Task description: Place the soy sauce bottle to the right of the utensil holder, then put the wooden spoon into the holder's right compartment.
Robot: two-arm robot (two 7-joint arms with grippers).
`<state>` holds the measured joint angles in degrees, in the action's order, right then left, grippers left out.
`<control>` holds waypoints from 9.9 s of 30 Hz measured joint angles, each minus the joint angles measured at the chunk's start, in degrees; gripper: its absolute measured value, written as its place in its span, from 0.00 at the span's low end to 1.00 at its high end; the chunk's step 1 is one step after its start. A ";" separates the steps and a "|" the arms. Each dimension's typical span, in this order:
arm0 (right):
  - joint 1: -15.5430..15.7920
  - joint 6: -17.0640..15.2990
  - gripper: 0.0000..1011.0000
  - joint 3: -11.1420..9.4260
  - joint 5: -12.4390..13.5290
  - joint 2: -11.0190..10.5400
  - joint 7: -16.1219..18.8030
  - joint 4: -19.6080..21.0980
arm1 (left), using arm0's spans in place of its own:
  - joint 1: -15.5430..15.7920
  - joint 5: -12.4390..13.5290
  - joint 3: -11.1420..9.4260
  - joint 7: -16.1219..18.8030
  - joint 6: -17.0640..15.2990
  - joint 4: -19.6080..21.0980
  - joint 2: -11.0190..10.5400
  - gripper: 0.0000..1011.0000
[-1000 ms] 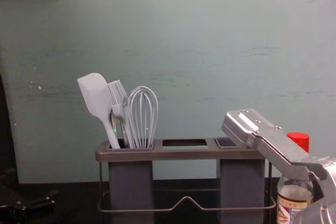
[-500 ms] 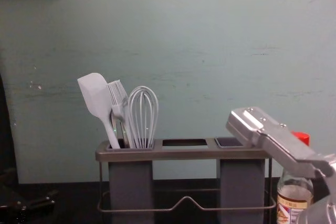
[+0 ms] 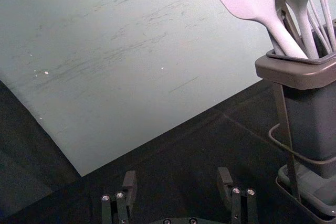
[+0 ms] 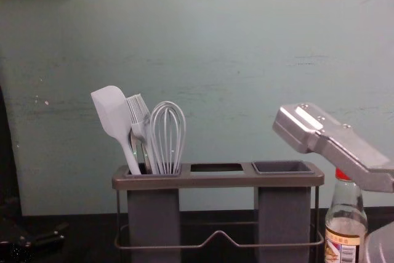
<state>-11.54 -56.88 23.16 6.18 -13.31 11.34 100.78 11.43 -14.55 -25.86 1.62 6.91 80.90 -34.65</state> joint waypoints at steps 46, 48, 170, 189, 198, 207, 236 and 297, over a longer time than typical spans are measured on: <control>8.15 2.55 0.83 -8.80 -1.86 -3.75 7.54 17.71 | 0.00 0.00 0.00 0.00 0.00 0.00 0.00 0.99; 8.45 2.97 0.83 -9.11 -2.20 -3.75 7.56 18.61 | 0.00 0.00 0.00 0.00 0.00 0.00 0.00 0.99; -7.85 37.33 0.83 -9.14 -3.90 -8.10 7.54 12.06 | 0.00 0.00 0.00 0.00 0.00 0.00 0.00 0.99; -9.60 39.54 0.83 -6.90 -6.22 -6.04 6.45 6.89 | 0.00 0.00 0.00 0.00 0.00 0.00 0.00 0.99; -9.47 41.47 0.83 -6.58 -6.97 -5.52 6.40 4.57 | 0.00 0.00 0.00 0.00 0.00 0.00 0.00 0.99; -8.95 43.75 0.83 -6.41 -7.59 -4.99 5.99 2.49 | 0.00 0.00 0.00 0.00 0.00 0.00 0.00 0.99; -6.21 47.46 0.83 -5.39 -9.27 -4.79 6.04 -1.81 | 0.00 0.00 0.00 0.00 0.00 0.00 0.00 0.99; 9.55 50.91 0.99 -11.14 -9.27 -6.20 2.64 10.48 | 0.00 0.00 0.00 0.00 0.00 0.00 0.00 0.99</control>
<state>-1.98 -5.97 12.02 -3.09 -19.51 13.98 111.25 11.43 -14.55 -25.86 1.62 6.91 80.90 -34.65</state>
